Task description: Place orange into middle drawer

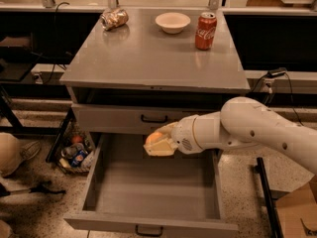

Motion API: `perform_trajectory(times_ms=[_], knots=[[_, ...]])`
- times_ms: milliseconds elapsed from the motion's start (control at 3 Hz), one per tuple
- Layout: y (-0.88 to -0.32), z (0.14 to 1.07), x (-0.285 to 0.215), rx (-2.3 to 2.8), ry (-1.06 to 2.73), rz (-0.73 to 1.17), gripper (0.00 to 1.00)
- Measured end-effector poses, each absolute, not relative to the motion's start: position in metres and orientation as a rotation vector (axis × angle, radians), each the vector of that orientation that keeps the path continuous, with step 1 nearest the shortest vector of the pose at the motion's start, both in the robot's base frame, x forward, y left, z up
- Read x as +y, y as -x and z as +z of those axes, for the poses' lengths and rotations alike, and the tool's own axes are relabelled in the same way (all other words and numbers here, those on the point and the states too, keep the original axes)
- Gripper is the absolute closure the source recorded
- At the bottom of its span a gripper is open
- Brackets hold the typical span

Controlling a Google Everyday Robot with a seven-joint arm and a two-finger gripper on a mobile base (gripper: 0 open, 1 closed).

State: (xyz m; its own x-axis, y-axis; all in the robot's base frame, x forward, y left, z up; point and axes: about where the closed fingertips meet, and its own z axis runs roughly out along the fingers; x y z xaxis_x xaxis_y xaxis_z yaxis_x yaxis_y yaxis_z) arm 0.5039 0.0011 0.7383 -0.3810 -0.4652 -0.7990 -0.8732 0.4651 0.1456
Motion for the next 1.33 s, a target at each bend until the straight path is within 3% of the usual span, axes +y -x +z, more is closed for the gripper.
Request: perform_trajectory(times_ms=[667,1333], knots=[[-0.499,0.71,0.003,2.043,1.065,0.761,1.0],[-0.471,0.547,0.039,2.113,0.856,0.902,1.0]])
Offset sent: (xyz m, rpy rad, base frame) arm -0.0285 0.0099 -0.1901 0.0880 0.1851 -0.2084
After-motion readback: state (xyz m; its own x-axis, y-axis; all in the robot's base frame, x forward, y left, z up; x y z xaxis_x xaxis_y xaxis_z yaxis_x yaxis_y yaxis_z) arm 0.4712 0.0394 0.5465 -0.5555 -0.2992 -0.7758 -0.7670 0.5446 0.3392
